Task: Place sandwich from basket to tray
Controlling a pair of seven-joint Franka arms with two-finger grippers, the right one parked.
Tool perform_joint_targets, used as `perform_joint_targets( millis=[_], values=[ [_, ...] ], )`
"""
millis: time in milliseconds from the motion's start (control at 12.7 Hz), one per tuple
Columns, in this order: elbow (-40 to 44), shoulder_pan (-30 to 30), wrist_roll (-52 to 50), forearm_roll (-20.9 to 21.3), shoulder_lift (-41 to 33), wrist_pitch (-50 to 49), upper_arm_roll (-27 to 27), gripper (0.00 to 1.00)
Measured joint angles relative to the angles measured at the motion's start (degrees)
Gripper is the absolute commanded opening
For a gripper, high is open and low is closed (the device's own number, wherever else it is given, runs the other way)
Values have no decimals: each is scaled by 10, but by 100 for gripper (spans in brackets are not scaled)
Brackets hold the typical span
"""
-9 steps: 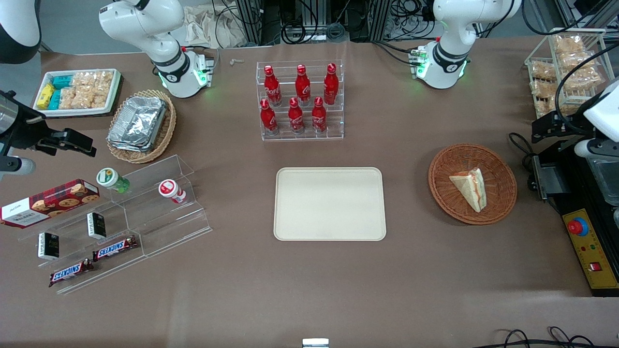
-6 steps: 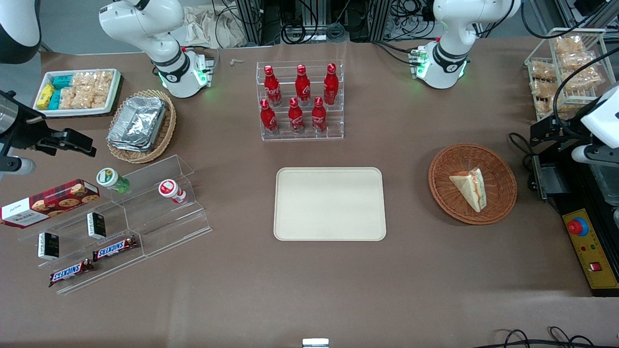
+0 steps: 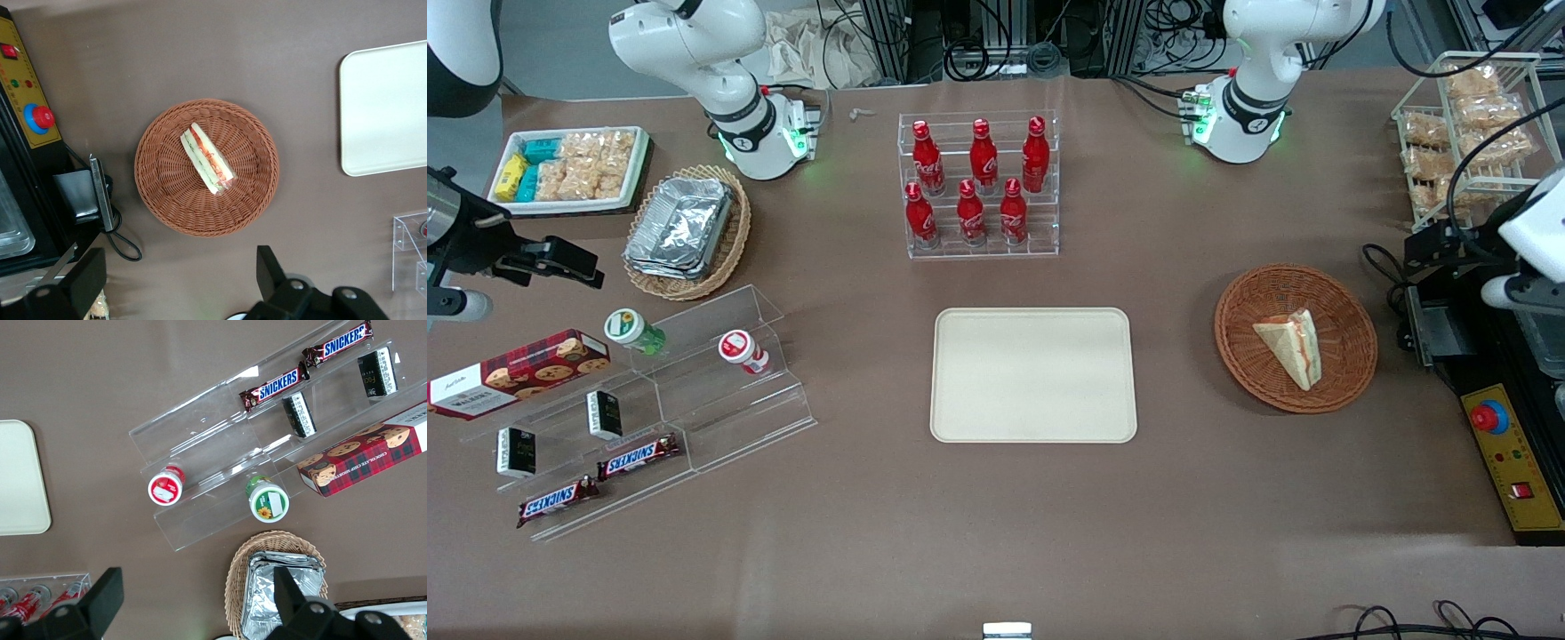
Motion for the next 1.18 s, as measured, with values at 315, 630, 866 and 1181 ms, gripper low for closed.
perform_joint_targets(
  millis=[315, 630, 866, 1181],
  values=[
    [-68, 17, -111, 0, 20, 118, 4, 100],
    [-148, 8, -360, 0, 22, 186, -5, 100],
    [-225, -10, -458, 3, 20, 248, -10, 100],
    [-327, -10, -489, 17, 9, 328, -8, 100]
  ],
)
